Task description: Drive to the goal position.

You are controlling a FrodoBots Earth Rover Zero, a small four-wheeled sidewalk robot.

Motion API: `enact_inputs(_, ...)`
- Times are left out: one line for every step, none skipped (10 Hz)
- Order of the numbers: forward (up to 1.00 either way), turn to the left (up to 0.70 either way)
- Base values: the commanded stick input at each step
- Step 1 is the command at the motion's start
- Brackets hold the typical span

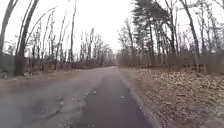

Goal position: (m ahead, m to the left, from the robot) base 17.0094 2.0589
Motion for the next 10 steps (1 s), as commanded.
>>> enact_inputs(1.0,0.0)
enact_inputs(1.0,0.0)
enact_inputs(1.0,0.0)
enact_inputs(1.0,0.0)
enact_inputs(1.0,0.0)
enact_inputs(1.0,0.0)
enact_inputs(1.0,0.0)
enact_inputs(1.0,0.0)
enact_inputs(1.0,0.0)
enact_inputs(1.0,0.0)
